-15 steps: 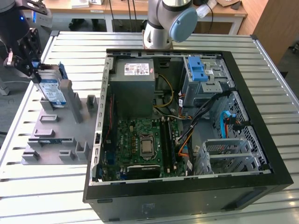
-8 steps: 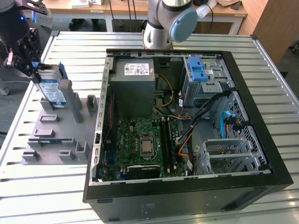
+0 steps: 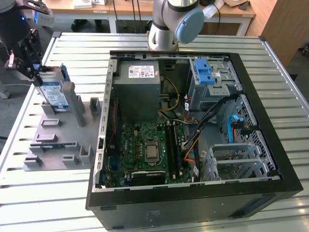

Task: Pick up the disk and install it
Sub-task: 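Pick up the disk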

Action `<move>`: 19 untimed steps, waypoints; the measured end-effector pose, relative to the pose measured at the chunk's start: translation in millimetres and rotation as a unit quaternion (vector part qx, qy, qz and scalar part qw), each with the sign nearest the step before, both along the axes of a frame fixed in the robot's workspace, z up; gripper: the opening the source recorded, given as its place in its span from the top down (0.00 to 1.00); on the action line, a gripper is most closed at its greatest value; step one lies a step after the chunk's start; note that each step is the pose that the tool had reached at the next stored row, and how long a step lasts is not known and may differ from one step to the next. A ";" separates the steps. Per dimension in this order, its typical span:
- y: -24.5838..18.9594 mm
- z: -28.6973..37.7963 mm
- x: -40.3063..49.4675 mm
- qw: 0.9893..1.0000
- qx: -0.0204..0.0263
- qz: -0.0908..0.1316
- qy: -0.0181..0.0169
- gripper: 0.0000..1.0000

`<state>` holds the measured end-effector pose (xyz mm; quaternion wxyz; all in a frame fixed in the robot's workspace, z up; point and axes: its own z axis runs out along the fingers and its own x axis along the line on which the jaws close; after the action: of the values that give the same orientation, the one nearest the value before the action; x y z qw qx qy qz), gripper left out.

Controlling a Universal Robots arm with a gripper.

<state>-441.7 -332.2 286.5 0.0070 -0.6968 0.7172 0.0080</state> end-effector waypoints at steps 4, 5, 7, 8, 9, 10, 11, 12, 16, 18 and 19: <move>0.0 0.0 0.0 1.000 0.000 0.000 0.000 0.63; 0.0 0.0 0.0 1.000 0.000 0.001 0.000 0.62; 0.0 0.0 0.0 1.000 0.000 0.001 0.000 0.56; 0.0 0.0 0.0 1.000 0.000 0.001 0.000 0.56; 0.0 0.0 0.0 1.000 0.000 0.001 0.000 0.56; 0.0 0.0 0.0 1.000 0.000 0.001 0.000 0.56; 0.0 0.0 0.0 1.000 0.000 0.001 0.000 0.56; 0.0 0.0 0.0 1.000 0.000 0.001 0.000 0.56; 0.0 0.0 0.0 1.000 0.000 0.002 0.000 0.64; 0.0 0.0 0.0 1.000 0.000 0.002 0.000 0.64; 0.0 0.0 0.0 1.000 0.000 0.002 0.000 0.64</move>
<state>-441.7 -332.2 286.5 0.0069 -0.6983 0.7157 0.0080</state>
